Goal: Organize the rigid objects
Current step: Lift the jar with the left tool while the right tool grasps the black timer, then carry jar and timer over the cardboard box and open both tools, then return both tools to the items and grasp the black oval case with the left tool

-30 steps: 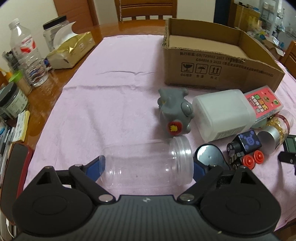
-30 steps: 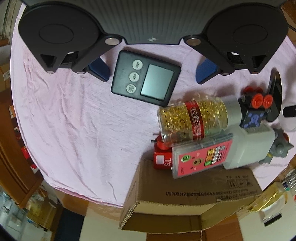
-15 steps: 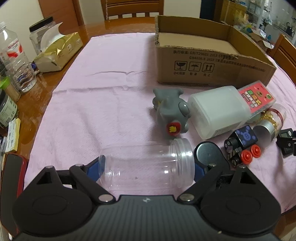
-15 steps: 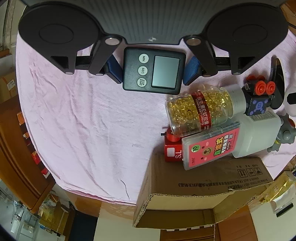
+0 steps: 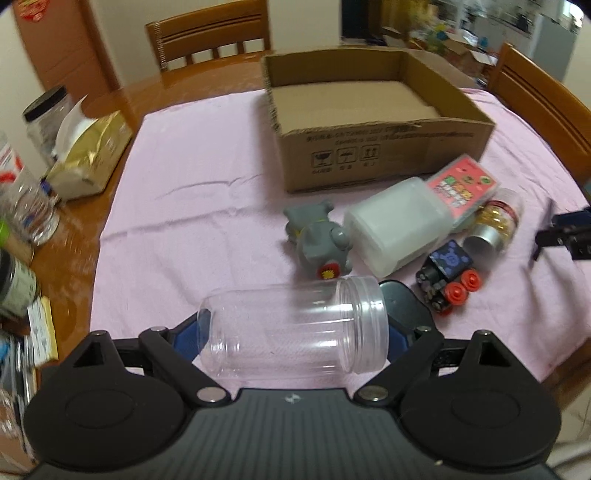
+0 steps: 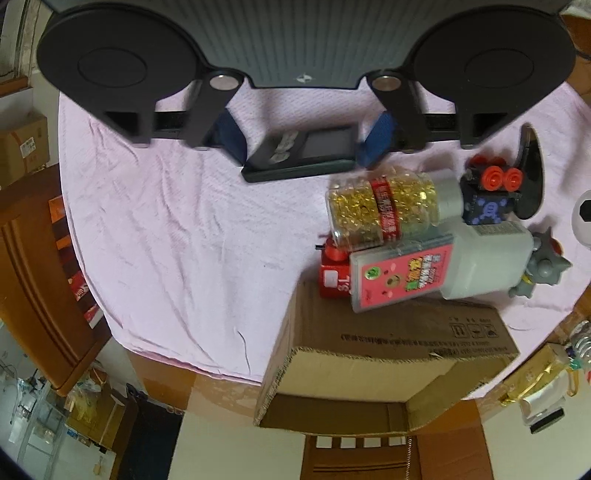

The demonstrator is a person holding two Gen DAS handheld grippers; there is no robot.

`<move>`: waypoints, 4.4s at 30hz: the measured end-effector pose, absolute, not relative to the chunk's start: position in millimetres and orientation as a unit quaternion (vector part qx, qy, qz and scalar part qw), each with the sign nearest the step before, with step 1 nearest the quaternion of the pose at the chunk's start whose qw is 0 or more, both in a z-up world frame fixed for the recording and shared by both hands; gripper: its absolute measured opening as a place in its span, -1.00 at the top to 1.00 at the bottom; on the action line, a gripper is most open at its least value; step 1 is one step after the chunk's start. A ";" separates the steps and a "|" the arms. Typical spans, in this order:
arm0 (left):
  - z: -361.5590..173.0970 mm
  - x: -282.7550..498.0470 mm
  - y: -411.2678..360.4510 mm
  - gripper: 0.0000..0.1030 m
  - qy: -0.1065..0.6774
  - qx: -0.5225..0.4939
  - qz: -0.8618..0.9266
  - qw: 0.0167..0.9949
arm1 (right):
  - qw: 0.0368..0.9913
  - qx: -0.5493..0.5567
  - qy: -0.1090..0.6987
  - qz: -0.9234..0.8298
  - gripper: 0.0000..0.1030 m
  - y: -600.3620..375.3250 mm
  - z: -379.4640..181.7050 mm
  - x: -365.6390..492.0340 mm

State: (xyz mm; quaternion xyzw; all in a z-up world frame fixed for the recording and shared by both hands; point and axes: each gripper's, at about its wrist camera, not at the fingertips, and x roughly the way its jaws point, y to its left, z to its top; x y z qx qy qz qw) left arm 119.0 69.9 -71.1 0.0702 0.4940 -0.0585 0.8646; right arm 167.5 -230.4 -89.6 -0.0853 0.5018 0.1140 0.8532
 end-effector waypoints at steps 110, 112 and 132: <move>-14.0 246.8 82.4 -0.98 0.386 0.023 0.023 0.922 | 0.865 -0.093 0.450 0.199 -0.49 -147.8 -39.6 417.0; -17.7 238.5 86.5 -0.98 0.390 0.020 0.026 0.920 | 0.872 -0.079 0.443 0.193 -0.82 -148.6 -36.9 419.7; -31.3 179.8 87.9 -0.98 0.399 0.032 -0.005 0.916 | 0.889 -0.087 0.415 0.172 -1.00 -160.8 -4.2 312.7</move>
